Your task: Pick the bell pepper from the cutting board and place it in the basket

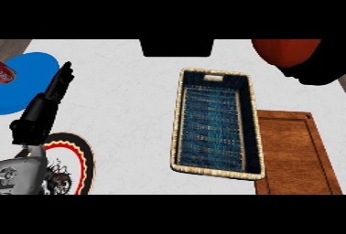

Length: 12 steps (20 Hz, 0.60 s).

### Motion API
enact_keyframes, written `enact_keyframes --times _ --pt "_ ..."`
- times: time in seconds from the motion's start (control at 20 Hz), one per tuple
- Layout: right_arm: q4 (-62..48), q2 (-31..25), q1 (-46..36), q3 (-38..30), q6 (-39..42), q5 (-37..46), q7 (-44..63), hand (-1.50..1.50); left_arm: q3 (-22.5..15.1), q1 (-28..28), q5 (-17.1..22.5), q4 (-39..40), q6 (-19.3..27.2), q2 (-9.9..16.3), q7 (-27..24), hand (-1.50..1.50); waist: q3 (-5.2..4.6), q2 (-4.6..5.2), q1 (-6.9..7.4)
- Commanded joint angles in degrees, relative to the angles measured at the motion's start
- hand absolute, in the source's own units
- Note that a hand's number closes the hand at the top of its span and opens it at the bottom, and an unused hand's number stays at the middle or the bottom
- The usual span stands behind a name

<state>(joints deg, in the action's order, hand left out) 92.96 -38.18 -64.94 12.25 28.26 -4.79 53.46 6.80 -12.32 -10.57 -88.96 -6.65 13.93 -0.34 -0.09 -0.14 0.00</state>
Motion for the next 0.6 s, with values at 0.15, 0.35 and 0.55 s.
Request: enact_keyframes --times 0.15,0.35,0.55 --pt "-5.7 -1.0 -2.4 2.0 9.2 -0.9 1.1 -1.5 -0.1 0.6 -0.6 2.4 -0.1 -0.3 -3.1 0.0 0.0 0.16 0.32" --pt "-0.2 2.5 3.5 2.3 5.8 -3.3 3.2 -1.5 0.5 0.0 0.3 -1.2 -0.5 0.0 1.2 0.0 0.07 -0.11 0.03" --pt "-3.7 6.6 -0.8 0.1 3.1 -3.3 4.4 -1.5 0.8 0.0 1.3 -1.7 -1.9 0.5 1.5 0.0 0.04 0.0 0.27"
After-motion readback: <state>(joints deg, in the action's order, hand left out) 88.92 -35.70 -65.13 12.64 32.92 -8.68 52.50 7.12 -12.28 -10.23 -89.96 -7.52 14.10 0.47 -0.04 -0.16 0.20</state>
